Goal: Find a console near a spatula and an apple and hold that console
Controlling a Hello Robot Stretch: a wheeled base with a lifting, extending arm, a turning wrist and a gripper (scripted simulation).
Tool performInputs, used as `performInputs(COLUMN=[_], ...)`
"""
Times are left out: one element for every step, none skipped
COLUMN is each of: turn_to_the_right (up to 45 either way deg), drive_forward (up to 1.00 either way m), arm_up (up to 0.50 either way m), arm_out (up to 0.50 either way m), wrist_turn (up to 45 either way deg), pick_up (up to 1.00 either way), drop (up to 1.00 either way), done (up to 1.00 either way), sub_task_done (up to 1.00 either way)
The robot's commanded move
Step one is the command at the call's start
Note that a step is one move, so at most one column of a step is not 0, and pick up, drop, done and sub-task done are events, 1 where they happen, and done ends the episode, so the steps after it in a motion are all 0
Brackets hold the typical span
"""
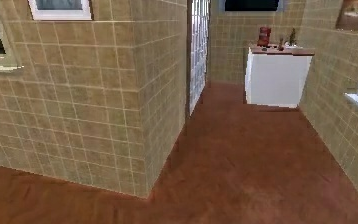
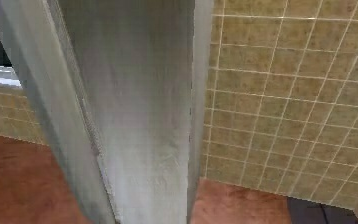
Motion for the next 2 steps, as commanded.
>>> performInputs(turn_to_the_right=[21.0, 0.0], drive_forward=[0.00, 1.00], arm_up=[0.00, 0.00], arm_out=[0.00, 0.00], wrist_turn=[0.0, 0.0], pick_up=[0.00, 0.00], drop=[0.00, 0.00], done=[0.00, 0.00], sub_task_done=[0.00, 0.00])
